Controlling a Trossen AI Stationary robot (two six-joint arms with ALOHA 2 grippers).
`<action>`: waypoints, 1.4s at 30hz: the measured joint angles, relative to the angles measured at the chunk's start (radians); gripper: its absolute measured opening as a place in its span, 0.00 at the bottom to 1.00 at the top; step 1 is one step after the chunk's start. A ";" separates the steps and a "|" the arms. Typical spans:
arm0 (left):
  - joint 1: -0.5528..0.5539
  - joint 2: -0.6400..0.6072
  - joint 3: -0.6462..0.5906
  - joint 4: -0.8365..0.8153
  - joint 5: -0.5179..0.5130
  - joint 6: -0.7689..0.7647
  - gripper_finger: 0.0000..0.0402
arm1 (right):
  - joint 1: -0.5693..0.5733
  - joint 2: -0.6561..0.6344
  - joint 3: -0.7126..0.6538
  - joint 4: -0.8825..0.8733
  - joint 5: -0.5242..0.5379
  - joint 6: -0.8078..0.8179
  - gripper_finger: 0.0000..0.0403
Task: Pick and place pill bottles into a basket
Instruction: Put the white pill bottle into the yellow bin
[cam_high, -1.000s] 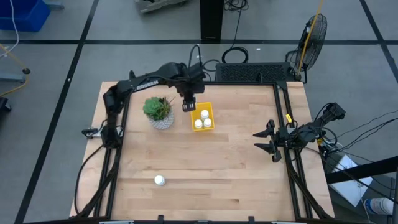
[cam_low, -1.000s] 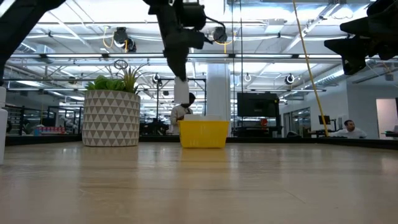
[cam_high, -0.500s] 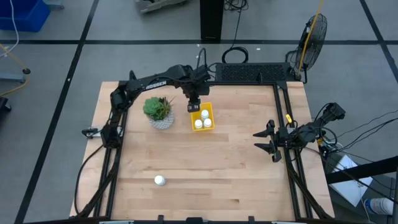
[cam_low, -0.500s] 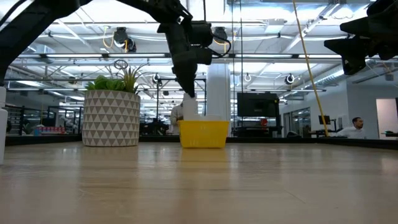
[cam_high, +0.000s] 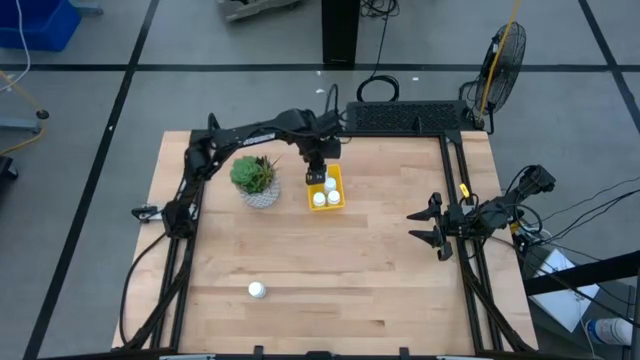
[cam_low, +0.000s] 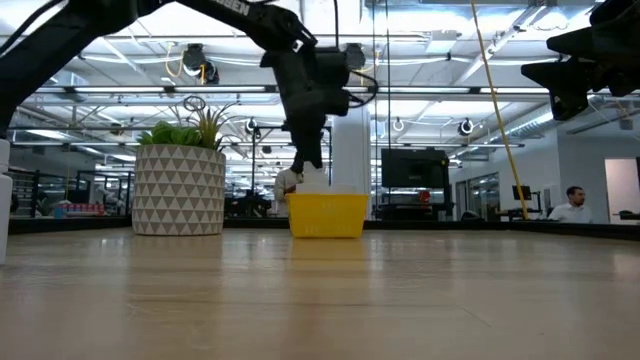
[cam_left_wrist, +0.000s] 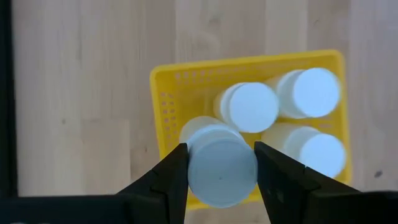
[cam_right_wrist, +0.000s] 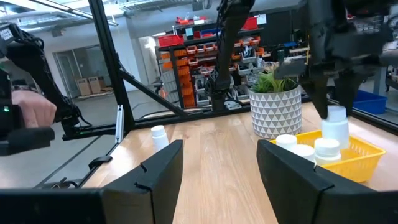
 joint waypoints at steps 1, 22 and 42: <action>0.001 0.007 0.000 0.000 -0.002 0.000 0.40 | 0.000 0.000 0.000 0.000 0.000 0.000 0.49; 0.004 0.046 0.000 0.076 0.031 0.017 0.40 | 0.000 0.000 0.000 0.000 0.000 0.000 0.49; 0.003 0.046 0.000 0.053 0.031 0.000 0.40 | 0.000 0.000 0.000 0.000 0.000 0.000 0.49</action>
